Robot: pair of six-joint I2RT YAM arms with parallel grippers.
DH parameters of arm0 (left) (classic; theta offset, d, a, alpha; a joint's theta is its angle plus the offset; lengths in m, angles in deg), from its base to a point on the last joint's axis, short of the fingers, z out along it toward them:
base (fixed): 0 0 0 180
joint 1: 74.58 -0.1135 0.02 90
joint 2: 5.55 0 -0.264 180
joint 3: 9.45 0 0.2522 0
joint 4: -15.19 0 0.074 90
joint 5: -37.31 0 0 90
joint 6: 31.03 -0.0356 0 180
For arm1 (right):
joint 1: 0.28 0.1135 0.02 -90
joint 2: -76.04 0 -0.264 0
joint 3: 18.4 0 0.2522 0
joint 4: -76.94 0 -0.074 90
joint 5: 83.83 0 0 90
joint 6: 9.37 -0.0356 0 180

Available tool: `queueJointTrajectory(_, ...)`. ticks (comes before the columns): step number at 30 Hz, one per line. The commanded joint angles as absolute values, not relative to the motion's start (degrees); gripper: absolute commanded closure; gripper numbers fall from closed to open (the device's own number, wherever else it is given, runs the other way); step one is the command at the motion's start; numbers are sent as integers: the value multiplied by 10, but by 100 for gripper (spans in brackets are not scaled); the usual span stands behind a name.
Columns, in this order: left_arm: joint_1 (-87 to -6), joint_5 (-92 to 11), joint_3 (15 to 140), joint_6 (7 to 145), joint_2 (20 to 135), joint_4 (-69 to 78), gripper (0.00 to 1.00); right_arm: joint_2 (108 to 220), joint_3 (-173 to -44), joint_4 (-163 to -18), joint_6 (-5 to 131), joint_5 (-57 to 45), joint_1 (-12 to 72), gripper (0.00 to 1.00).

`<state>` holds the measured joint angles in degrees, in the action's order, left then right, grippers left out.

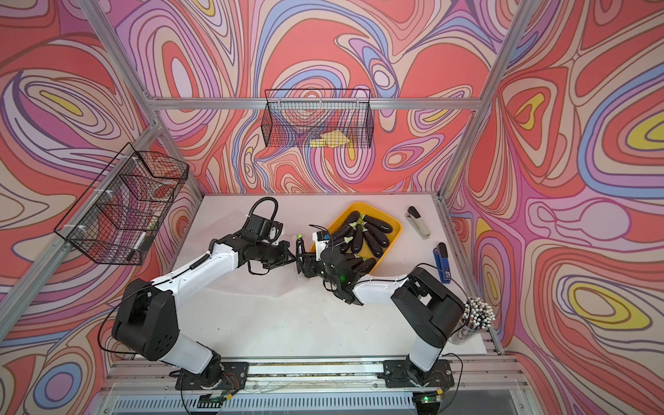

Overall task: Place the eggplant in a zip-top bag and seal the zipper
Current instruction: Place the eggplant in the zipper food storage bag.

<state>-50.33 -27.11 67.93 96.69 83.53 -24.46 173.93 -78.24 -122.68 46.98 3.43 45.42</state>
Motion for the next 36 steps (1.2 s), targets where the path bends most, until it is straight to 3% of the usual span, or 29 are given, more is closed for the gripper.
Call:
queueJointTrajectory(1,-501,-268,704,960,832,-230,100,1744,-792,-1204,490,-31,471,62)
queueJointTrajectory(10,-500,-257,702,954,837,-226,100,1707,-793,-1184,529,-86,470,46)
queueJointTrajectory(14,-500,-251,702,942,834,-236,100,1724,-823,-1178,533,-74,468,43)
queueJointTrajectory(19,-495,-301,698,910,824,-278,100,1705,-880,-1094,562,-38,460,32)
queueJointTrajectory(32,-488,-316,699,906,845,-284,100,1641,-933,-949,579,-61,415,30)
queueJointTrajectory(36,-486,-325,703,906,847,-288,100,1634,-938,-908,589,-61,409,34)
